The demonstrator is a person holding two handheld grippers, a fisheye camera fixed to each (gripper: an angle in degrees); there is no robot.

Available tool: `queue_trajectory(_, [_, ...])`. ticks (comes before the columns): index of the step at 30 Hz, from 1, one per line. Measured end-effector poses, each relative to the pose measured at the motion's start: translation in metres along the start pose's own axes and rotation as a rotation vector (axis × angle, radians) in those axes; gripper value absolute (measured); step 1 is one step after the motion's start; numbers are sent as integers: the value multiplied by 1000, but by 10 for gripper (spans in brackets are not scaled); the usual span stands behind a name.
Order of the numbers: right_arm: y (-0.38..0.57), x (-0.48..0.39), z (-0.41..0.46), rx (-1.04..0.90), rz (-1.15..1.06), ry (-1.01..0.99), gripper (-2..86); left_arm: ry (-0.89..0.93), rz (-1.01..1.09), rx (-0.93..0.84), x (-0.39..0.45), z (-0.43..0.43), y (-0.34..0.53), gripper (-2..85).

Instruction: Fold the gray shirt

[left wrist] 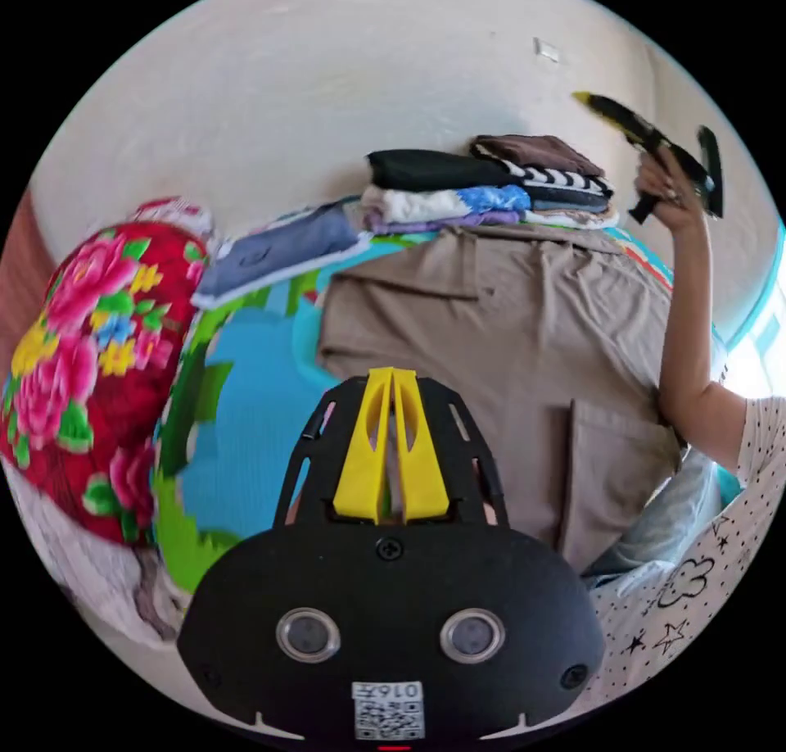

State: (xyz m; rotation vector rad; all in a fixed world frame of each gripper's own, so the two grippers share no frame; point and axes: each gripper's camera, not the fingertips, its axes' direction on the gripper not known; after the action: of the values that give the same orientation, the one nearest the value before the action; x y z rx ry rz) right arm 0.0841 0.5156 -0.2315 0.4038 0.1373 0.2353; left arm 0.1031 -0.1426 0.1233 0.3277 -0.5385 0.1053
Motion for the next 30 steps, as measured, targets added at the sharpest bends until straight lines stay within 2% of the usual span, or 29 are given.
queue_trajectory(3, [8,-29,-124,280,-59,-124,0,189,-132,41,-30,-44,81,-9])
queue_trajectory(5, [31,-49,-222,534,-120,-220,-2,246,-176,65,-33,-62,113,-9])
queue_trajectory(8, [63,-67,-328,795,-207,-202,-3,265,-177,83,-29,-77,136,-7])
queue_trajectory(13, [93,-75,-459,978,-220,-139,-3,324,-239,55,-47,-76,132,30])
queue_trajectory(15, [95,-78,-488,913,-265,-112,-1,383,-254,40,-55,-73,129,49])
queue_trajectory(18, [100,-76,-503,655,-333,7,4,396,-272,66,-61,-81,131,50])
queue_trajectory(22, [151,-29,-485,187,-296,256,35,394,-300,76,-70,-92,137,32])
queue_trajectory(24, [187,12,-478,-6,-193,363,62,399,-299,85,-74,-98,139,17])
queue_trajectory(26, [239,75,-479,-201,7,462,65,398,-280,83,-73,-101,139,4])
queue_trajectory(30, [304,148,-493,-308,229,527,77,361,-229,55,-68,-109,132,-8])
